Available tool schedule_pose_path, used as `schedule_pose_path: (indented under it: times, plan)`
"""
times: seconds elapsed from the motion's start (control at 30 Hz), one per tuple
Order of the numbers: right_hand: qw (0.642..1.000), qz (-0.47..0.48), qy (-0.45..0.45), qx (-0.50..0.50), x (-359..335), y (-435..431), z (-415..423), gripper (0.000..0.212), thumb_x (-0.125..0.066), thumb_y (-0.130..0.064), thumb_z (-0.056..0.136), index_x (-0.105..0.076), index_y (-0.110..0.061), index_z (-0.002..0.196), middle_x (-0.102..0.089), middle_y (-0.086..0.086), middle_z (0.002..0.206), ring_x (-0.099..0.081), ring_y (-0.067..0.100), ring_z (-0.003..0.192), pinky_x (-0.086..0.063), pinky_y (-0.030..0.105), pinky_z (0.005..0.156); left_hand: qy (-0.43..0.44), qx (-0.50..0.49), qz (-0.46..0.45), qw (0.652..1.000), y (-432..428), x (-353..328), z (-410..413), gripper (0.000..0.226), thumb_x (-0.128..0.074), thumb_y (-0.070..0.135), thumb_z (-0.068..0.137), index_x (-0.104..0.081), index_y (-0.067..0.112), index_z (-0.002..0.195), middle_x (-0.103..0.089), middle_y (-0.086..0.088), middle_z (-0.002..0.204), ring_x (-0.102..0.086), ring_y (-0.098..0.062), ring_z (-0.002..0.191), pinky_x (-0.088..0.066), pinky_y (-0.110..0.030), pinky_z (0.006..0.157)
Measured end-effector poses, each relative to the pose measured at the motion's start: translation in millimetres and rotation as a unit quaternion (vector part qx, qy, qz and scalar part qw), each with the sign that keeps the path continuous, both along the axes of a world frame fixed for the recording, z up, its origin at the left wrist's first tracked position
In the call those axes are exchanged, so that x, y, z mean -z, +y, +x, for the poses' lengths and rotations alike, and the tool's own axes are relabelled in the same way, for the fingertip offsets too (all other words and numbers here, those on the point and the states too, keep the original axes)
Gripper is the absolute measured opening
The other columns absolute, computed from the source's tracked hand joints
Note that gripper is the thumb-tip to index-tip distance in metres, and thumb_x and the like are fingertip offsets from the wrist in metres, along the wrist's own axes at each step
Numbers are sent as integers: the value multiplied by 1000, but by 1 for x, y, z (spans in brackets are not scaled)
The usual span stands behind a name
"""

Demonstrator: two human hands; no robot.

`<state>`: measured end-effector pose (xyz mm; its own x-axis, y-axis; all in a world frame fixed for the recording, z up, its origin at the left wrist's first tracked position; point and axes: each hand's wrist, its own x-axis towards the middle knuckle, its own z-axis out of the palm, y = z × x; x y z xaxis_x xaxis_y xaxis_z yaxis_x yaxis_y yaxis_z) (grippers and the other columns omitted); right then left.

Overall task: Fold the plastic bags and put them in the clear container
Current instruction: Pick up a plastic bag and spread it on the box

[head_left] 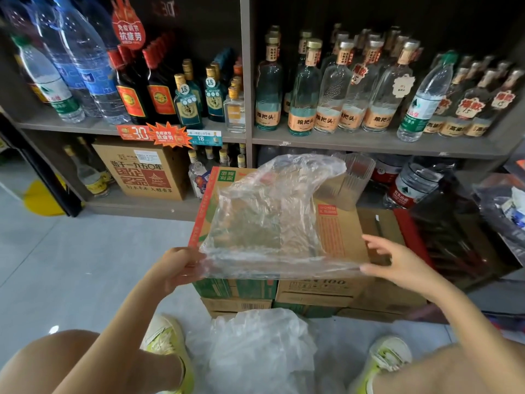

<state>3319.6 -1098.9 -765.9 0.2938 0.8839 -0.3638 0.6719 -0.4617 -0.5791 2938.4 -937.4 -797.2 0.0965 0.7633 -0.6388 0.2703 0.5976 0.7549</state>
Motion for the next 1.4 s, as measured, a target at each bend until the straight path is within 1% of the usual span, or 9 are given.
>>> schedule_pose_path:
  times: [0.2,0.33,0.53,0.63,0.73,0.87,1.03,1.23,1.4]
  plan:
    - [951,189,-193,-147,-17,77,-77,50,-49,-34,98,-36,-25,145,-30,-6,153,-22,15,144,-13,35,117,297,91,235,921,25,-18,31,17,-51,26,96,-57,10,98,-65,-13,91,-64,-33,84,-49,-37,69]
    - [940,108,-211,-246,17,120,-98,53,-42,-41,99,-25,-30,148,-14,-8,158,-6,13,147,2,36,118,266,52,257,928,75,-11,56,34,-43,26,101,-50,6,127,-63,-16,114,-60,-34,101,-46,-35,76]
    - [932,-3,-169,-320,43,99,-91,50,-41,-41,100,-30,-31,148,-21,-9,157,-13,10,146,-9,31,118,237,76,208,946,125,10,72,37,-43,28,98,-46,13,131,-64,-17,114,-64,-39,100,-54,-46,86]
    - [942,135,-146,-270,28,98,-83,40,-44,-40,98,-52,-27,135,-51,-9,139,-42,9,131,-33,33,111,201,75,196,957,130,13,77,38,-51,24,95,-49,15,132,-64,-16,116,-66,-36,96,-54,-42,81]
    - [863,389,-298,-125,10,111,-65,37,-51,-36,92,-66,-14,117,-69,0,110,-57,15,104,-51,37,87,155,66,213,963,130,18,80,31,-54,12,92,-57,13,123,-66,-19,112,-59,-20,59,-49,-28,52]
    - [880,271,-388,-34,1,138,-34,56,-67,-42,83,-58,-8,127,-64,9,117,-56,30,107,-44,41,88,101,61,248,961,128,21,75,33,-51,-3,89,-63,20,109,-66,-14,111,-52,-19,63,-49,-31,58]
    - [909,262,-318,-70,20,128,-19,23,-69,-40,81,-75,-18,85,-70,-2,87,-57,22,85,-30,34,76,45,74,261,962,116,7,56,21,-57,-6,90,-68,8,101,-58,-6,77,-52,-13,62,-45,-10,52]
    - [981,180,47,-46,-8,89,-11,7,-68,-26,84,-70,-25,77,-69,-12,71,-61,0,71,-42,23,72,34,198,273,941,103,-28,25,19,-65,-12,82,-69,6,84,-70,-1,73,-65,-6,66,-51,-12,64]
    - [989,99,51,-102,-27,70,-6,17,-66,-36,77,-73,-20,79,-67,3,62,-62,21,60,-49,32,66,19,241,302,922,88,-60,15,12,-70,7,62,-68,6,74,-68,-15,78,-64,-19,72,-52,-23,71]
